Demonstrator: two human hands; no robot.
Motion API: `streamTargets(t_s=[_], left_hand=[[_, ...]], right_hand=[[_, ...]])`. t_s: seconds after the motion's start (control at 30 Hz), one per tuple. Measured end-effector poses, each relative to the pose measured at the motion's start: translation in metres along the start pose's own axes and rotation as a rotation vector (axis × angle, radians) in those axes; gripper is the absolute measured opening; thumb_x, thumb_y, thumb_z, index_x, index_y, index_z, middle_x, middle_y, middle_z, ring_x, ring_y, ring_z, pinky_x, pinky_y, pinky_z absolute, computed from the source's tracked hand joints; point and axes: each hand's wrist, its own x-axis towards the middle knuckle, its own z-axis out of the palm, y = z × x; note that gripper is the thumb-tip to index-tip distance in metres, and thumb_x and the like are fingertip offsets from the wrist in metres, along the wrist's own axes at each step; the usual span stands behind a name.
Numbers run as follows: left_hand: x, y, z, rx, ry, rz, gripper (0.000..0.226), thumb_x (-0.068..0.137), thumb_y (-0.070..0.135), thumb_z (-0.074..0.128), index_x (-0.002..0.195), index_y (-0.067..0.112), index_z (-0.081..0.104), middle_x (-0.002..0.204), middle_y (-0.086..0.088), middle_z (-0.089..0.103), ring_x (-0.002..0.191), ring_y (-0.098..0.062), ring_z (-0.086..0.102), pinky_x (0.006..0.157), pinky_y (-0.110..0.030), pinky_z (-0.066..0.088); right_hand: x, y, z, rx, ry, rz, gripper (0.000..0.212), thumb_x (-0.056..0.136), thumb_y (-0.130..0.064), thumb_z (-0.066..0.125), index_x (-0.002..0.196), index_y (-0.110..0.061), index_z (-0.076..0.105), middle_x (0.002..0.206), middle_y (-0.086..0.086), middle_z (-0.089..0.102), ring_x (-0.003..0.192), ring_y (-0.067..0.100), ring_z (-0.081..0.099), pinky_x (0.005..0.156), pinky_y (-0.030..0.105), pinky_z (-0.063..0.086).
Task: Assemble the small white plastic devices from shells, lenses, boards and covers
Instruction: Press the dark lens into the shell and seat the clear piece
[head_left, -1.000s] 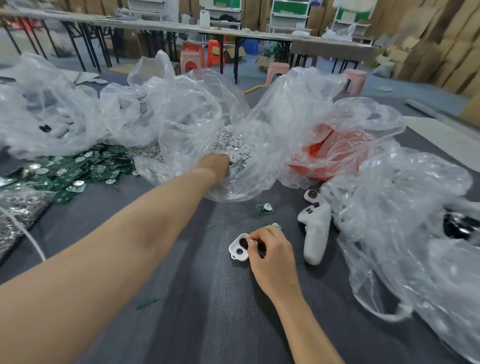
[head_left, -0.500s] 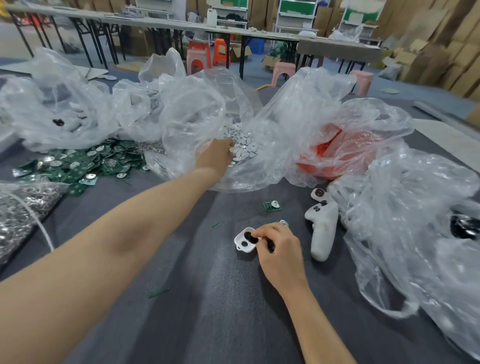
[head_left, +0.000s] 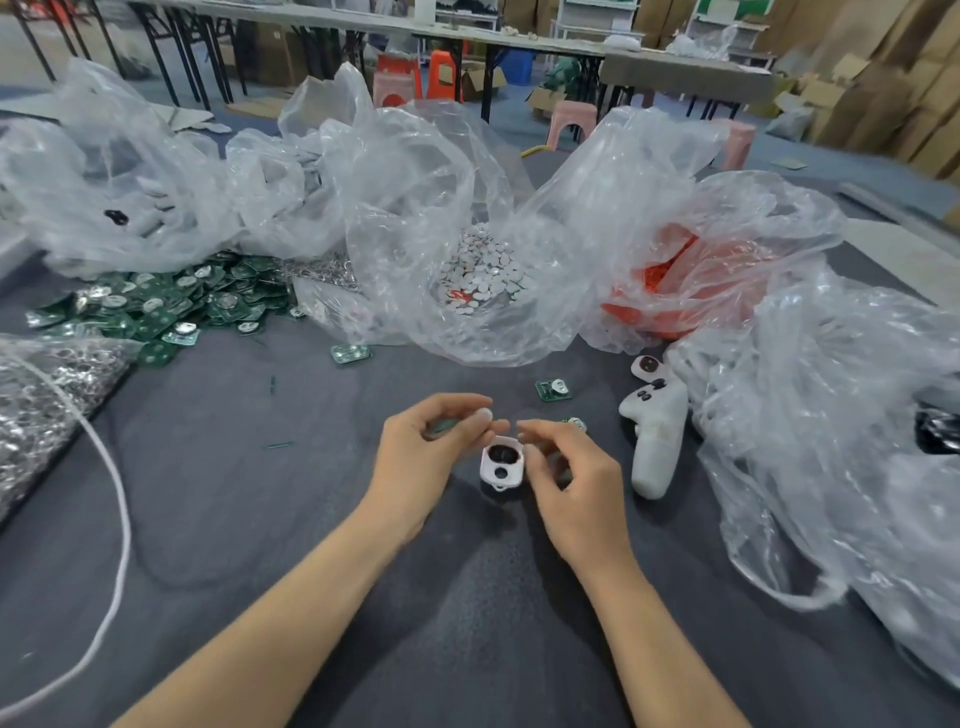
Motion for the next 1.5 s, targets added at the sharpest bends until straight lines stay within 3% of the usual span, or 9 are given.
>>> streamTargets(t_s=[0.17,0.5,0.67,0.8,0.93,1.03,1.13,1.33,1.5], left_hand=[[-0.01,0.001,-0.003,0.036,-0.064,-0.013,0.023,0.084,-0.004,0.065,0.075,0.015,0.074,0.074,-0.008,0.073,0.073,-0.023,0.073,0.062,-0.019,0.055],[-0.008,0.0,-0.001,0.183,-0.12,0.061,0.022,0.083,-0.001,0.069,0.099,0.013,0.066,0.077,-0.005,0.074,0.072,-0.017,0.072,0.065,-0.022,0.055],[-0.011,0.0,-0.003,0.294,-0.137,0.143,0.032,0.085,0.001,0.068,0.108,0.023,0.065,0.079,0.002,0.074,0.076,-0.014,0.071,0.07,-0.021,0.054],[-0.008,0.002,-0.011,0.568,-0.101,0.347,0.039,0.087,-0.002,0.063,0.108,0.031,0.065,0.089,0.013,0.07,0.09,-0.003,0.066,0.082,-0.017,0.049],[-0.003,-0.004,-0.016,0.911,-0.383,0.416,0.067,0.078,-0.018,0.047,0.132,0.021,0.054,0.137,0.011,0.05,0.137,-0.008,0.033,0.112,-0.021,0.027],[-0.001,-0.009,-0.017,0.996,-0.499,0.407,0.065,0.082,-0.015,0.045,0.137,0.019,0.05,0.146,0.006,0.043,0.144,-0.017,0.024,0.119,-0.038,0.02],[0.001,-0.01,-0.017,1.013,-0.489,0.416,0.047,0.094,-0.005,0.045,0.136,0.015,0.052,0.143,0.002,0.048,0.141,-0.022,0.031,0.115,-0.043,0.025],[0.001,-0.014,-0.012,1.177,-0.466,0.447,0.044,0.097,0.007,0.048,0.139,0.022,0.048,0.137,0.006,0.053,0.132,-0.018,0.041,0.11,-0.037,0.028],[0.0,-0.01,-0.013,1.02,-0.337,0.379,0.047,0.086,-0.004,0.062,0.129,0.014,0.06,0.111,0.002,0.048,0.096,-0.011,0.048,0.085,-0.005,0.032]], right_hand=[[-0.002,-0.006,0.001,0.034,0.051,-0.053,0.012,0.085,-0.004,0.068,0.094,-0.013,0.072,0.087,-0.007,0.069,0.076,0.004,0.06,0.067,0.008,0.042],[0.0,-0.01,0.0,0.197,-0.045,0.105,0.009,0.084,-0.012,0.072,0.085,-0.021,0.07,0.08,-0.009,0.07,0.074,0.01,0.065,0.069,0.022,0.051],[0.004,-0.01,-0.006,0.693,-0.137,0.373,0.004,0.079,-0.009,0.071,0.077,-0.012,0.071,0.073,0.002,0.068,0.067,0.009,0.06,0.065,0.02,0.049],[0.005,-0.01,-0.006,0.892,-0.155,0.438,0.002,0.071,-0.017,0.07,0.072,-0.016,0.071,0.067,0.003,0.061,0.063,0.01,0.055,0.062,0.021,0.049],[0.007,-0.01,-0.009,0.932,-0.139,0.451,0.002,0.073,-0.017,0.069,0.074,-0.019,0.069,0.062,0.006,0.061,0.057,0.014,0.057,0.058,0.024,0.05],[0.007,-0.008,-0.012,1.0,-0.108,0.477,0.009,0.074,-0.01,0.066,0.075,-0.016,0.071,0.074,0.013,0.07,0.068,0.019,0.068,0.065,0.026,0.056],[0.008,-0.007,-0.013,0.999,-0.072,0.493,0.006,0.072,-0.013,0.069,0.076,-0.015,0.073,0.08,0.015,0.071,0.074,0.021,0.07,0.069,0.027,0.056],[0.006,-0.005,-0.013,0.912,-0.064,0.494,0.015,0.075,-0.005,0.069,0.086,-0.015,0.07,0.078,0.012,0.07,0.073,0.018,0.067,0.067,0.023,0.055],[0.005,-0.004,-0.013,0.79,-0.047,0.486,0.012,0.077,-0.003,0.07,0.081,-0.014,0.072,0.083,0.008,0.072,0.083,0.018,0.068,0.07,0.021,0.054]])
